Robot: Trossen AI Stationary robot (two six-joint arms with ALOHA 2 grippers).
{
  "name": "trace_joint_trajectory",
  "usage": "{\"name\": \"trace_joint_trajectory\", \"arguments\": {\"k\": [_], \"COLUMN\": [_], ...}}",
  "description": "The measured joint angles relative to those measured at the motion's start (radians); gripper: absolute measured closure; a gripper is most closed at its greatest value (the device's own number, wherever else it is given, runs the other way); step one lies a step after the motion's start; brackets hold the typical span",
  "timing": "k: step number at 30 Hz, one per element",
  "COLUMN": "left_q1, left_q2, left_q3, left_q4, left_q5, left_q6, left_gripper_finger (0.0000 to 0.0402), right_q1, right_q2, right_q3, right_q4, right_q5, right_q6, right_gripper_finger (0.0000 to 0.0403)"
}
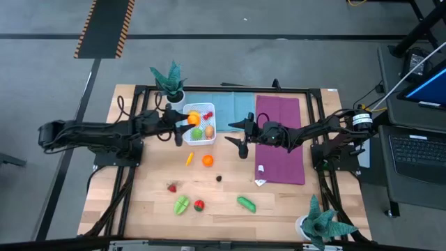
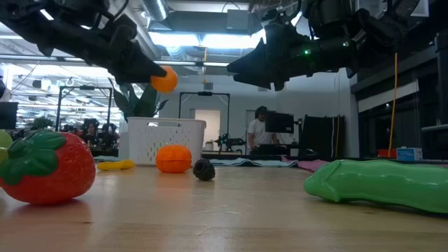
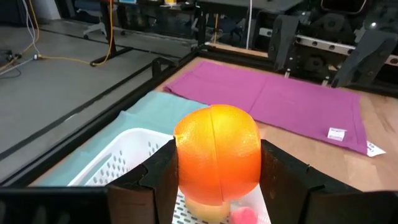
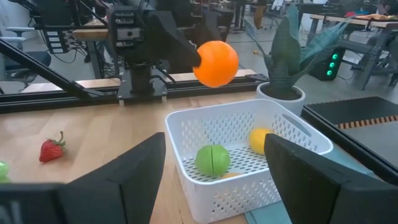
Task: Pick and placing Produce into tupperware
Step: Put the orange into the white basket
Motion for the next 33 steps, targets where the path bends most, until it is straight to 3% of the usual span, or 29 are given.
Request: {"name": "trace_joint_trajectory", "arguments": {"k": [10, 16, 22, 33], "left_q1": [0.028, 0.061, 0.082, 0.09], "left_q2": [0.057, 0.074, 0.182, 0.392], "left_q3": [0.002, 0.053, 0.16, 0.472], "left_q4": [0.049, -0.042, -0.217, -0.642], "left_q5": [-0.001, 0.016, 0.063, 0.065], "left_q6": [-0.029, -0.052, -0.075, -0.005], "left_gripper_finger": [0.0227, 0.0227, 0.0227, 0.0227], "right_q1": [0.0, 0.0, 0.0, 0.0], "right_q2": [0.0, 0.0, 0.0, 0.0], "right_q3": [0.0, 0.0, 0.0, 0.0], "right_q4": [-0.01, -0.015, -0.021, -0.05], "right_q5": [0.0, 0.0, 0.0, 0.0], "right_q6": [-0.001, -0.001, -0.002, -0.002], "right_gripper_finger": [0.0128, 0.0128, 0.0128, 0.0128]}}
